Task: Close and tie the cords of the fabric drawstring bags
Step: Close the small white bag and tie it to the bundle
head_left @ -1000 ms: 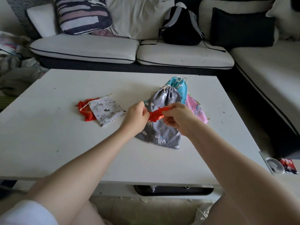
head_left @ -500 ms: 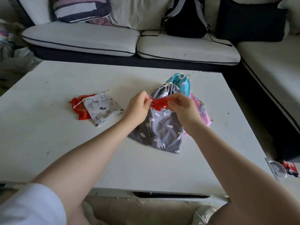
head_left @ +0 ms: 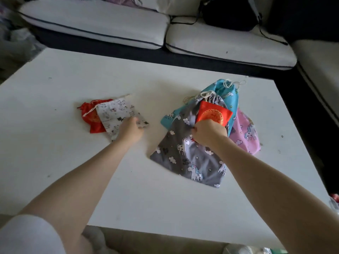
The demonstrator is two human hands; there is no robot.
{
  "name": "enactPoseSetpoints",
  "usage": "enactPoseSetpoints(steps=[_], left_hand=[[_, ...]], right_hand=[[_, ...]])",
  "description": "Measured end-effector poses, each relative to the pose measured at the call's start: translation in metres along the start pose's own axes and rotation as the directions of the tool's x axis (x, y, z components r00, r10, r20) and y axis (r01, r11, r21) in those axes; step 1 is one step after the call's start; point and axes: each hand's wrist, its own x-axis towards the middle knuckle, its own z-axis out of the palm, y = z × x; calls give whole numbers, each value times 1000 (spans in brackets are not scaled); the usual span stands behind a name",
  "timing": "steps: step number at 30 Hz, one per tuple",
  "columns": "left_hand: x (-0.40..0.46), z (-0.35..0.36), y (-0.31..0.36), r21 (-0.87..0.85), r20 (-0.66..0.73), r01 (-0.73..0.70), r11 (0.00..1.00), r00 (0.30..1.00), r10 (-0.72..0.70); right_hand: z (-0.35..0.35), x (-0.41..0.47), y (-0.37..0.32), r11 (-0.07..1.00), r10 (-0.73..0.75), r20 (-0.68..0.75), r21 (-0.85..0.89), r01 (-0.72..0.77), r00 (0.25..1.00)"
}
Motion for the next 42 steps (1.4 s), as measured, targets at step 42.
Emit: enactPoseSetpoints(steps=[42], left_hand=[[-92,-45,58,-651,57,-125,748,976,212]], right_hand=[[-21,-38,-28,-273,-120,150,945,-178,981]])
